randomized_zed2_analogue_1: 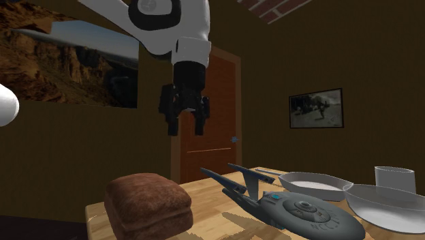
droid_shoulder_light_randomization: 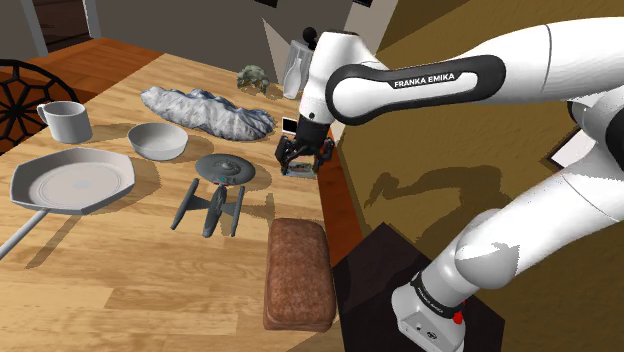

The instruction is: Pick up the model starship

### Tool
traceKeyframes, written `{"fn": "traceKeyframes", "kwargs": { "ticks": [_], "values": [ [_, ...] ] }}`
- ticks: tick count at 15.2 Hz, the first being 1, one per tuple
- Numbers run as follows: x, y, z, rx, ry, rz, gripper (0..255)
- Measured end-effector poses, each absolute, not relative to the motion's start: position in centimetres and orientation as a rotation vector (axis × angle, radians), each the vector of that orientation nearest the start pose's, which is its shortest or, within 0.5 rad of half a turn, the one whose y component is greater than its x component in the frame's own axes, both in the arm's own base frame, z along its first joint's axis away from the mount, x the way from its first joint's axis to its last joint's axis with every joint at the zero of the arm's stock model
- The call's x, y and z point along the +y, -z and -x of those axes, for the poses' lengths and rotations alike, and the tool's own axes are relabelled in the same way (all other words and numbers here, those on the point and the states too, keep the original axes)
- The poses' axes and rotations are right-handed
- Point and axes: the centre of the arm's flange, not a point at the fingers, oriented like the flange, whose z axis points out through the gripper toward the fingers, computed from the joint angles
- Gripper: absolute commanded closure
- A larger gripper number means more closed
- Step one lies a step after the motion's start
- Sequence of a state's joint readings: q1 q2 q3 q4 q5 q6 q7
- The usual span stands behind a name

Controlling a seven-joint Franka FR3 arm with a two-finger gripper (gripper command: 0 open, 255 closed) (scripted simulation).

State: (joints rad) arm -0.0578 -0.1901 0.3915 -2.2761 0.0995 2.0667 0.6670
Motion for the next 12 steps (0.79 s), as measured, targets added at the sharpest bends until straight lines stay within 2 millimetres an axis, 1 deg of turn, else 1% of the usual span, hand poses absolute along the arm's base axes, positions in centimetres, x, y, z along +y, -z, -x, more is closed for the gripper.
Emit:
{"fn": "traceKeyframes", "kwargs": {
  "ticks": [1, 5, 7, 9, 12],
  "values": [
    [16.8, -41.6, -46.4, 0.648, -0.058, 3.076, 0],
    [19.7, -38.5, -50.1, 0.796, -0.071, 3.040, 0],
    [20.7, -37.3, -52.1, 0.871, -0.078, 3.019, 0],
    [21.7, -35.3, -53.8, 0.944, -0.085, 2.996, 0],
    [23.0, -32.9, -56.8, 1.054, -0.095, 2.959, 0]
  ]
}}
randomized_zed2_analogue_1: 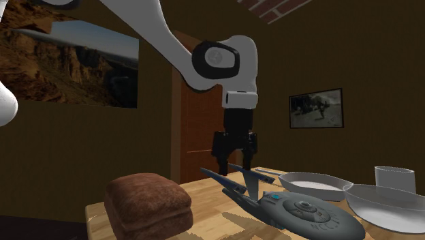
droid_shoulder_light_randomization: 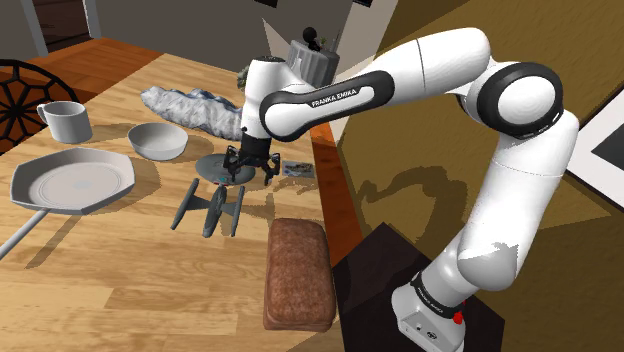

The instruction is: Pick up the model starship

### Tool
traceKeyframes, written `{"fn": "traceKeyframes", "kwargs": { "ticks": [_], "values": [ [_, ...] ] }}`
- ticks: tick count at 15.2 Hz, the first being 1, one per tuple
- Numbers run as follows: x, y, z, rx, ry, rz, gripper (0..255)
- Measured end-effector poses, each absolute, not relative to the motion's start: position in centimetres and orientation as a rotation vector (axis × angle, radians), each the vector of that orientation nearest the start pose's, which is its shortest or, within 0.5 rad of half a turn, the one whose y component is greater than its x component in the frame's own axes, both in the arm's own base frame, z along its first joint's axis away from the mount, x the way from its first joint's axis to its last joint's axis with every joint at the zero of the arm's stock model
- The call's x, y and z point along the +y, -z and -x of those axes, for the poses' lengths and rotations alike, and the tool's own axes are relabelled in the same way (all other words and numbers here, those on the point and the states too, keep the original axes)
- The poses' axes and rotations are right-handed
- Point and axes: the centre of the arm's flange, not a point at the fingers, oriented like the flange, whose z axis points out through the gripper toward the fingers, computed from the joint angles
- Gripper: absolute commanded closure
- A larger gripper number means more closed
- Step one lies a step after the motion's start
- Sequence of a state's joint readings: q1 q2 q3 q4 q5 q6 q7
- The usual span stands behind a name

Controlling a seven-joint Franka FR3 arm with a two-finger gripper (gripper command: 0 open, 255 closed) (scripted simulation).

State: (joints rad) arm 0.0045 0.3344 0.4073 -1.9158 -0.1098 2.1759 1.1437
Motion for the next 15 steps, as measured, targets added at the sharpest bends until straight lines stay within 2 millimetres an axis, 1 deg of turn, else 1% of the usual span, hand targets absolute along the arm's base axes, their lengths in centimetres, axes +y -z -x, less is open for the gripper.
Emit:
{"fn": "traceKeyframes", "kwargs": {
  "ticks": [2, 6, 9, 10, 15],
  "values": [
    [23.4, -31.7, -58.2, 1.105, -0.100, 2.941, 0],
    [23.6, -29.2, -58.5, 1.123, -0.101, 2.935, 0],
    [23.5, -27.8, -58.5, 1.124, -0.101, 2.934, 0],
    [23.5, -27.6, -58.5, 1.124, -0.101, 2.934, 255],
    [23.6, -27.5, -58.6, 1.122, -0.099, 2.934, 255]
  ]
}}
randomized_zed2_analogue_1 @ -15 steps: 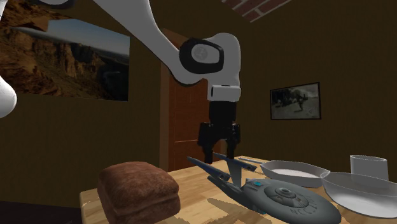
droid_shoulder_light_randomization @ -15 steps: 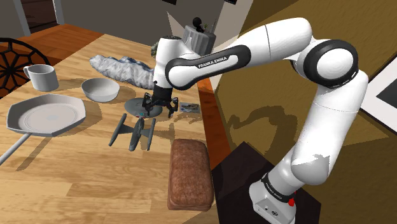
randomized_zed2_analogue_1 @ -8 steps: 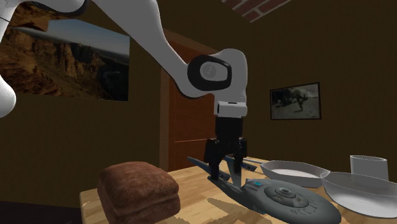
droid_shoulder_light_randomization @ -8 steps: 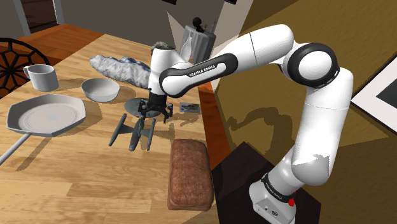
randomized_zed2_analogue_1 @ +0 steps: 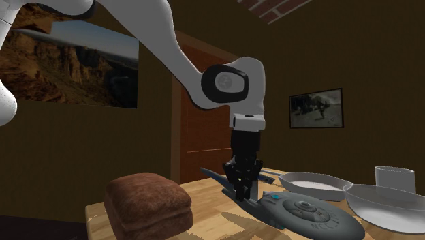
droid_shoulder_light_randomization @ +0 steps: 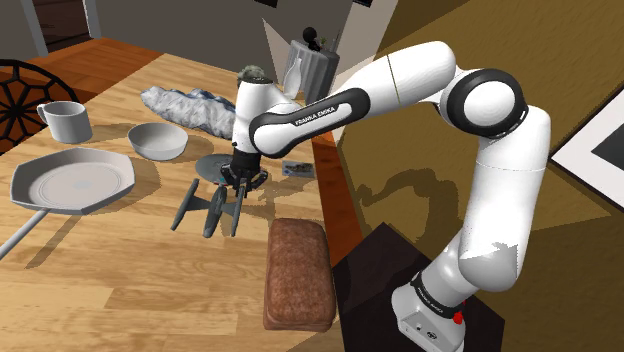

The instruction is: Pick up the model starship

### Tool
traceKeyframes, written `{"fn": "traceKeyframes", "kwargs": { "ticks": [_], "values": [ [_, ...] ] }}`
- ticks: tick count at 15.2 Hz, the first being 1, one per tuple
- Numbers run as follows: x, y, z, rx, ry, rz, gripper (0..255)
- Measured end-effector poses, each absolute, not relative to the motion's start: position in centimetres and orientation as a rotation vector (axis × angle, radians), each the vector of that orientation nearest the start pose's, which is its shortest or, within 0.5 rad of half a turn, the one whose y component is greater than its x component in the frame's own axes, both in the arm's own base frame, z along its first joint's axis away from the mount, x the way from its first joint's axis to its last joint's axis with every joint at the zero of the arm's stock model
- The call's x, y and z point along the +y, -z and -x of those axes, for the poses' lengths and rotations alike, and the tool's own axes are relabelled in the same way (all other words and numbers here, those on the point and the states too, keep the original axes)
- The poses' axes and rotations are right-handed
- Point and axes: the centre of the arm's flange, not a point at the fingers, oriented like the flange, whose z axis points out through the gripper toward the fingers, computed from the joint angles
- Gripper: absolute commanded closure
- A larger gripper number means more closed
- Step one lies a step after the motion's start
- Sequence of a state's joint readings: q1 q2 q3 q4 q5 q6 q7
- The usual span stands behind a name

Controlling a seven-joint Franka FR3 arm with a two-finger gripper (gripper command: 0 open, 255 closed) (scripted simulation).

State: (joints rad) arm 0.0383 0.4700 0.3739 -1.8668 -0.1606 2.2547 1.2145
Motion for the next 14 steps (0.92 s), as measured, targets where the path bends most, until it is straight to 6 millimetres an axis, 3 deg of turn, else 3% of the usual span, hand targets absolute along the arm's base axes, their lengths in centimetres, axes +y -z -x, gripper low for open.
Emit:
{"fn": "traceKeyframes", "kwargs": {
  "ticks": [6, 14],
  "values": [
    [23.6, -27.7, -58.6, 1.123, -0.100, 2.934, 255],
    [23.5, -31.7, -58.5, 1.124, -0.102, 2.935, 255]
  ]
}}
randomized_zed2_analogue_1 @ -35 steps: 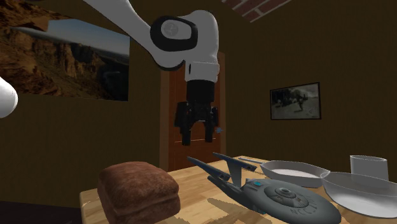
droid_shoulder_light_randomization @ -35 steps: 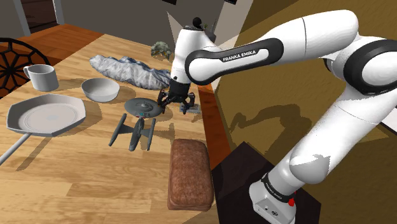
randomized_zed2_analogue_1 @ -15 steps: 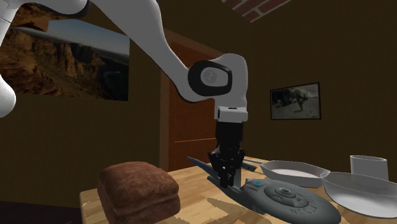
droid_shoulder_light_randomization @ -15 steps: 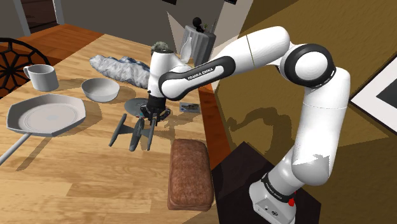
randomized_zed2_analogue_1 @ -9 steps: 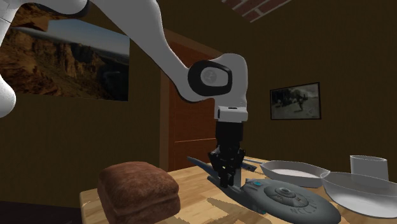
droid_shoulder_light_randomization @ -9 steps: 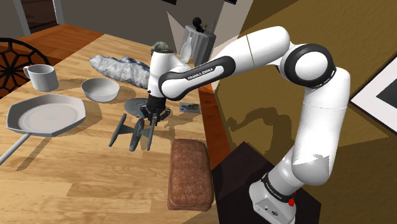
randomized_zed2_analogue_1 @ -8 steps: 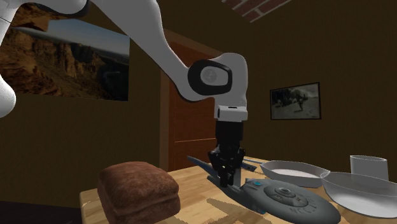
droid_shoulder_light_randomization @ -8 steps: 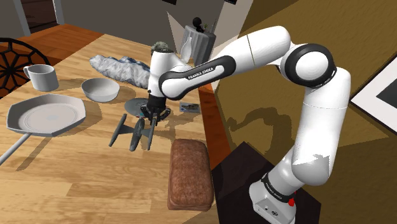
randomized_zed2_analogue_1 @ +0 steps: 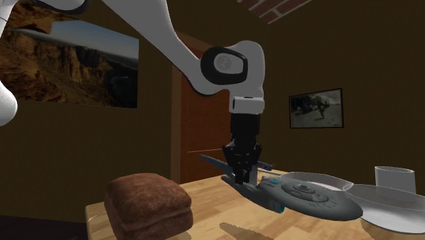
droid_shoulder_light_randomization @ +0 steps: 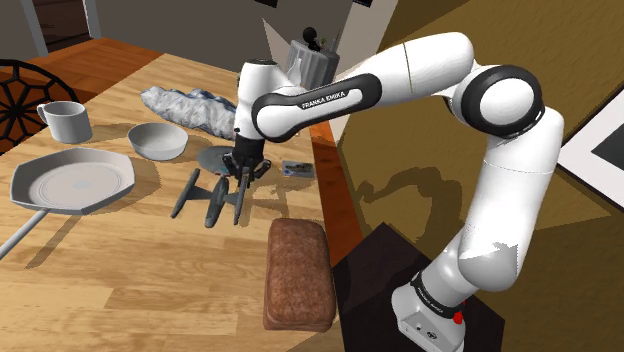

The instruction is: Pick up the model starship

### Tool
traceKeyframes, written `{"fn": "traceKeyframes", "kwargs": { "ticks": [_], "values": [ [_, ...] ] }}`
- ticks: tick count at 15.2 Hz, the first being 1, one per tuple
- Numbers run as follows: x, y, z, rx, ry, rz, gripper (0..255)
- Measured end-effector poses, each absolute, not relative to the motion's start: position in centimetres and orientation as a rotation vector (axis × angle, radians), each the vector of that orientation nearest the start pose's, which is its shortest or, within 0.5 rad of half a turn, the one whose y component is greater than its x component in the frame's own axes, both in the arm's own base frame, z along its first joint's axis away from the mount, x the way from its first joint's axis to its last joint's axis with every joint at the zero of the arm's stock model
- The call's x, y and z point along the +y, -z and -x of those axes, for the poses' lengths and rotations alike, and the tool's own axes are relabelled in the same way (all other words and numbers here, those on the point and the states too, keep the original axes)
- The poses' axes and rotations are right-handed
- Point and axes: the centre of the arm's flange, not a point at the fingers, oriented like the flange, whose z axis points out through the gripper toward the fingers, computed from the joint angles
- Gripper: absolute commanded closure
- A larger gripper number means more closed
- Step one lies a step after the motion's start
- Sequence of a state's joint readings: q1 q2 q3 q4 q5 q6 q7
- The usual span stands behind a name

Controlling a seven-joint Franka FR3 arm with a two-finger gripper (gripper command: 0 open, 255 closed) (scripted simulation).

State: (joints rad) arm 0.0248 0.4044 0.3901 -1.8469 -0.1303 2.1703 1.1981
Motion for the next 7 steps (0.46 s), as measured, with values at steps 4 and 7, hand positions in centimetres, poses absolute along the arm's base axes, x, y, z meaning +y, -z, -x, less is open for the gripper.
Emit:
{"fn": "traceKeyframes", "kwargs": {
  "ticks": [4, 7],
  "values": [
    [23.5, -33.7, -58.5, 1.124, -0.102, 2.935, 255],
    [23.5, -35.1, -58.6, 1.124, -0.102, 2.935, 255]
  ]
}}
